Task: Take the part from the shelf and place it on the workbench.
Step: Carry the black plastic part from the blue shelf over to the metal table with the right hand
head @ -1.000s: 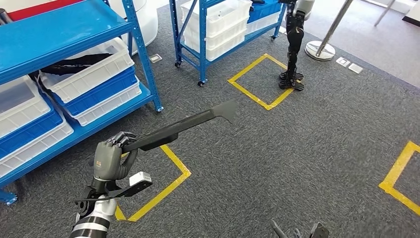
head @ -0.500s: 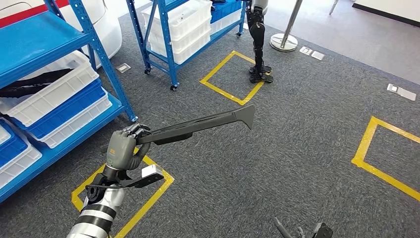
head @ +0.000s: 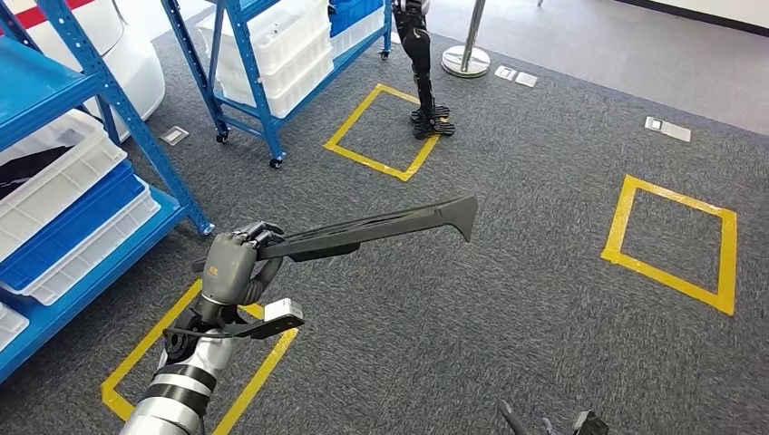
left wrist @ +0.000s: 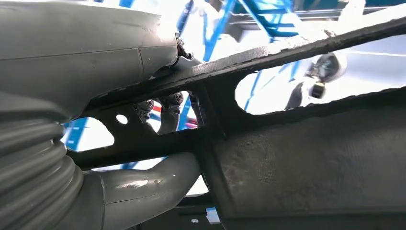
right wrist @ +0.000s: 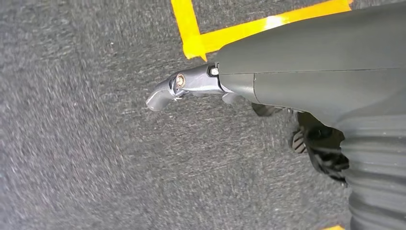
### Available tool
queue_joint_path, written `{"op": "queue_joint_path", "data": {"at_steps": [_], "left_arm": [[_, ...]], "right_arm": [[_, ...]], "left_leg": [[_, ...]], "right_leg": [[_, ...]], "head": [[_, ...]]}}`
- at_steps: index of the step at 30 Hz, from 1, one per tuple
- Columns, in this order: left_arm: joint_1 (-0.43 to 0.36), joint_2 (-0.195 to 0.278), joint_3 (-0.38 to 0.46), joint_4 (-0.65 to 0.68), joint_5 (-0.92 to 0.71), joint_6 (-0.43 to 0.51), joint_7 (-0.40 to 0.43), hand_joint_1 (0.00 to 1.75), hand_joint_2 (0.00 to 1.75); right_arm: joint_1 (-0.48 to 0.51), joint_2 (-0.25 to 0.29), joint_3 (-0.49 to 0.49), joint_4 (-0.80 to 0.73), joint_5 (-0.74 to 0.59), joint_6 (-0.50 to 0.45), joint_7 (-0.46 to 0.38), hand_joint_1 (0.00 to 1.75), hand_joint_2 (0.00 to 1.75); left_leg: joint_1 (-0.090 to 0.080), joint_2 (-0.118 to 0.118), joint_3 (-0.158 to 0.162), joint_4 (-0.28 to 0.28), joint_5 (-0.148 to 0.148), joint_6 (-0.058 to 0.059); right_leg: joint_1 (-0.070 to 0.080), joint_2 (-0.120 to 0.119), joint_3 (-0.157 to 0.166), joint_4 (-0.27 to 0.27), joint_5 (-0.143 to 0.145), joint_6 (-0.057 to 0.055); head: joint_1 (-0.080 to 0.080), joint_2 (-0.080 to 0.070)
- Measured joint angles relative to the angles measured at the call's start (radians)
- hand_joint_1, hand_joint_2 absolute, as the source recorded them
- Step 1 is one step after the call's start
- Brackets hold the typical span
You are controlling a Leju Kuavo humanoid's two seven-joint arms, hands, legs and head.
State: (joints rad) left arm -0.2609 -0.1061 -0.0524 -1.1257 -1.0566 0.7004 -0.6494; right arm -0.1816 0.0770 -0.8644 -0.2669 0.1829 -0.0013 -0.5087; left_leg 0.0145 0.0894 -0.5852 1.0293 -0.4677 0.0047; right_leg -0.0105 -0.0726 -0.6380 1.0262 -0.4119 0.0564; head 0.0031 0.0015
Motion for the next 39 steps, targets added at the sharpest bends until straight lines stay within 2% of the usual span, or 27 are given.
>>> {"op": "queue_joint_path", "data": {"at_steps": [1, 3, 4, 5, 7, 9, 10, 11, 13, 15, 17, 18, 19, 21, 23, 25, 26, 27, 28, 29, 31, 32, 34, 35, 37, 38, 39], "left_arm": [[-0.002, 0.0, 0.0, 0.002, 0.005, 0.0, -0.003, 1.75, 1.75], [-0.004, -0.002, 0.0, 0.007, 0.02, 0.0, -0.011, 1.75, 1.75], [-0.005, -0.003, 0.0, 0.009, 0.029, 0.0, -0.014, 1.75, 1.75], [-0.006, -0.004, -0.001, 0.011, 0.035, 0.0, -0.016, 1.75, 1.75], [-0.005, -0.004, -0.001, 0.015, 0.041, 0.0, -0.015, 1.75, 1.75], [0.0, -0.003, -0.001, 0.021, 0.041, 0.0, -0.01, 1.75, 1.75], [0.002, -0.003, -0.001, 0.024, 0.04, 0.0, -0.007, 1.75, 1.75], [0.005, -0.002, -0.001, 0.027, 0.038, 0.0, -0.004, 1.75, 1.75], [0.006, 0.0, -0.001, 0.03, 0.034, 0.0, 0.001, 1.75, 1.75], [0.005, 0.004, -0.001, 0.031, 0.033, 0.0, 0.003, 1.75, 1.75], [0.006, 0.005, -0.002, 0.033, 0.034, 0.0, 0.003, 1.75, 1.75], [0.005, 0.005, -0.002, 0.033, 0.035, 0.0, 0.004, 1.75, 1.75], [0.002, 0.005, -0.002, 0.033, 0.037, 0.0, 0.005, 1.75, 1.75], [-0.004, 0.006, -0.004, 0.033, 0.047, 0.0, 0.007, 1.75, 1.75], [-0.008, 0.007, -0.005, 0.034, 0.06, 0.0, 0.008, 1.75, 1.75], [-0.009, 0.01, -0.007, 0.037, 0.071, 0.0, 0.008, 1.75, 1.75], [-0.009, 0.011, -0.009, 0.039, 0.076, 0.0, 0.008, 1.75, 1.75], [-0.01, 0.011, -0.011, 0.04, 0.08, 0.0, 0.008, 1.75, 1.75], [-0.01, 0.012, -0.013, 0.041, 0.082, 0.0, 0.008, 1.75, 1.75], [-0.011, 0.013, -0.016, 0.041, 0.084, 0.0, 0.01, 1.75, 1.75], [-0.015, 0.015, -0.021, 0.041, 0.088, 0.0, 0.013, 1.75, 1.75], [-0.017, 0.017, -0.022, 0.042, 0.089, 0.0, 0.015, 1.75, 1.75], [-0.02, 0.019, -0.027, 0.043, 0.09, 0.0, 0.018, 1.75, 1.75], [-0.021, 0.019, -0.03, 0.044, 0.09, 0.0, 0.019, 1.75, 1.75], [-0.022, 0.022, -0.033, 0.046, 0.091, 0.0, 0.022, 1.75, 1.75], [-0.022, 0.024, -0.035, 0.048, 0.092, 0.0, 0.024, 1.75, 1.75], [-0.021, 0.026, -0.035, 0.05, 0.092, 0.0, 0.027, 1.75, 1.75]], "right_arm": [[-0.001, 0.0, 0.001, 0.0, -0.002, 0.0, 0.0, 0.0, 1.75], [0.0, -0.002, 0.001, 0.0, -0.007, 0.002, 0.0, 0.0, 1.75], [0.001, -0.002, 0.001, 0.0, -0.009, 0.002, 0.0, 0.0, 1.75], [0.002, -0.003, 0.001, 0.0, -0.01, 0.003, 0.0, 0.0, 1.75], [0.0, -0.002, 0.002, 0.0, -0.008, 0.004, 0.001, 0.0, 1.75], [-0.001, -0.002, 0.005, 0.0, -0.007, 0.004, 0.001, 0.0, 1.75], [0.0, -0.002, 0.007, 0.0, -0.007, 0.004, 0.002, 0.0, 1.75], [0.001, -0.002, 0.007, 0.0, -0.009, 0.004, 0.002, 0.0, 1.75], [0.002, -0.001, 0.009, 0.0, -0.01, 0.005, 0.003, 0.0, 1.75], [0.001, 0.0, 0.011, 0.0, -0.01, 0.006, 0.004, 0.0, 1.75], [0.0, 0.001, 0.014, 0.0, -0.01, 0.006, 0.006, 0.0, 1.75], [0.001, 0.001, 0.015, 0.0, -0.011, 0.006, 0.007, 0.0, 1.75], [0.003, 0.002, 0.016, 0.0, -0.011, 0.006, 0.007, 0.0, 1.75], [0.002, 0.003, 0.018, 0.0, -0.012, 0.006, 0.007, 0.0, 1.75], [-0.005, 0.006, 0.02, 0.0, -0.013, 0.006, 0.008, 0.0, 1.75], [-0.009, 0.008, 0.022, 0.0, -0.015, 0.006, 0.008, 0.0, 1.75], [-0.008, 0.008, 0.023, 0.0, -0.016, 0.006, 0.008, 0.0, 1.75], [-0.008, 0.008, 0.024, 0.0, -0.018, 0.006, 0.008, 0.0, 1.75], [-0.009, 0.008, 0.024, 0.0, -0.019, 0.006, 0.008, 0.0, 1.75], [-0.01, 0.008, 0.025, 0.0, -0.02, 0.006, 0.008, 0.0, 1.75], [-0.014, 0.008, 0.026, 0.0, -0.021, 0.006, 0.008, 0.0, 1.75], [-0.016, 0.009, 0.026, 0.0, -0.022, 0.006, 0.008, 0.0, 1.75], [-0.016, 0.008, 0.026, 0.0, -0.022, 0.006, 0.008, 0.0, 1.75], [-0.014, 0.008, 0.026, 0.0, -0.022, 0.006, 0.008, 0.0, 1.75], [-0.015, 0.007, 0.026, -0.001, -0.023, 0.006, 0.008, 0.0, 1.75], [-0.017, 0.007, 0.026, -0.001, -0.024, 0.006, 0.008, 0.0, 1.75], [-0.019, 0.006, 0.026, -0.001, -0.024, 0.006, 0.008, 0.0, 1.75]], "left_leg": [[-0.003, 0.01, 0.003, -0.001, -0.002, -0.005], [-0.002, 0.029, 0.01, -0.005, -0.006, -0.016], [0.001, 0.021, 0.011, 0.001, -0.014, -0.022], [0.004, 0.001, 0.005, 0.021, -0.031, -0.025], [0.007, -0.061, -0.041, 0.124, -0.092, -0.027], [0.006, -0.09, -0.106, 0.247, -0.144, -0.026], [0.006, -0.093, -0.126, 0.275, -0.145, -0.025], [0.006, -0.094, -0.129, 0.268, -0.127, -0.023], [0.009, -0.11, -0.085, 0.16, -0.05, -0.019], [0.014, -0.158, -0.033, 0.047, 0.001, -0.017], [0.013, -0.181, -0.02, 0.016, 0.005, -0.013], [0.01, -0.17, -0.019, 0.012, 0.007, -0.009], [0.009, -0.158, -0.016, 0.007, 0.011, -0.002], [0.009, -0.132, -0.007, -0.006, 0.018, 0.013], [0.005, -0.103, -0.002, -0.013, 0.019, 0.023], [0.001, -0.072, -0.002, -0.012, 0.017, 0.025], [0.001, -0.058, -0.001, -0.012, 0.015, 0.025], [0.0, -0.044, -0.001, -0.012, 0.014, 0.024], [0.0, -0.032, 0.001, -0.012, 0.012, 0.021], [-0.002, -0.02, 0.003, -0.012, 0.009, 0.017], [-0.008, 0.001, 0.008, -0.012, 0.002, 0.006], [-0.011, 0.011, 0.012, -0.012, -0.002, 0.0], [-0.009, 0.028, 0.02, -0.014, -0.008, -0.012], [-0.005, 0.017, 0.021, -0.008, -0.017, -0.016], [0.002, -0.036, -0.005, 0.058, -0.062, -0.022], [0.002, -0.066, -0.034, 0.121, -0.095, -0.022], [0.002, -0.083, -0.071, 0.19, -0.126, -0.023]], "right_leg": [[0.004, -0.001, 0.005, -0.011, 0.003, -0.006], [0.005, 0.026, 0.004, -0.013, 0.007, -0.02], [0.001, 0.039, 0.005, -0.015, 0.009, -0.026], [-0.003, 0.052, 0.008, -0.017, 0.01, -0.034], [-0.007, 0.077, 0.011, -0.019, 0.011, -0.047], [-0.004, 0.103, 0.011, -0.018, 0.011, -0.054], [-0.002, 0.119, 0.012, -0.018, 0.011, -0.054], [-0.002, 0.134, 0.012, -0.017, 0.011, -0.054], [-0.003, 0.166, 0.013, -0.013, 0.01, -0.053], [-0.002, 0.191, 0.009, -0.007, 0.009, -0.048], [-0.005, 0.21, 0.001, -0.008, 0.011, -0.036], [-0.007, 0.22, -0.003, -0.011, 0.014, -0.029], [-0.008, 0.216, -0.008, -0.012, 0.015, -0.023], [-0.004, 0.16, -0.032, 0.025, 0.0, -0.019], [-0.002, 0.096, -0.093, 0.138, -0.045, -0.024], [-0.007, 0.084, -0.157, 0.256, -0.082, -0.023], [-0.009, 0.082, -0.166, 0.273, -0.083, -0.017], [-0.01, 0.078, -0.152, 0.245, -0.068, -0.009], [-0.012, 0.066, -0.115, 0.18, -0.045, 0.0], [-0.01, 0.038, -0.072, 0.102, -0.022, 0.004], [-0.003, -0.003, -0.009, -0.005, 0.007, 0.0], [0.002, -0.009, 0.0, -0.019, 0.01, -0.007], [0.002, 0.018, 0.001, -0.02, 0.013, -0.019], [-0.001, 0.032, 0.003, -0.022, 0.013, -0.025], [-0.011, 0.056, 0.01, -0.026, 0.015, -0.041], [-0.011, 0.069, 0.011, -0.025, 0.014, -0.046], [-0.011, 0.083, 0.012, -0.025, 0.013, -0.051]], "head": [[-0.001, 0.0], [-0.003, 0.0], [-0.005, 0.0], [-0.008, 0.0], [-0.014, 0.0], [-0.016, 0.0], [-0.016, 0.0], [-0.016, 0.0], [-0.016, 0.0], [-0.015, 0.0], [-0.015, 0.0], [-0.016, 0.0], [-0.016, 0.0], [-0.013, 0.0], [-0.009, 0.0], [-0.008, 0.0], [-0.007, 0.0], [-0.007, 0.0], [-0.007, 0.0], [-0.007, 0.0], [-0.008, 0.0], [-0.008, 0.0], [-0.011, 0.0], [-0.012, 0.0], [-0.017, 0.0], [-0.02, 0.0], [-0.021, 0.0]]}}
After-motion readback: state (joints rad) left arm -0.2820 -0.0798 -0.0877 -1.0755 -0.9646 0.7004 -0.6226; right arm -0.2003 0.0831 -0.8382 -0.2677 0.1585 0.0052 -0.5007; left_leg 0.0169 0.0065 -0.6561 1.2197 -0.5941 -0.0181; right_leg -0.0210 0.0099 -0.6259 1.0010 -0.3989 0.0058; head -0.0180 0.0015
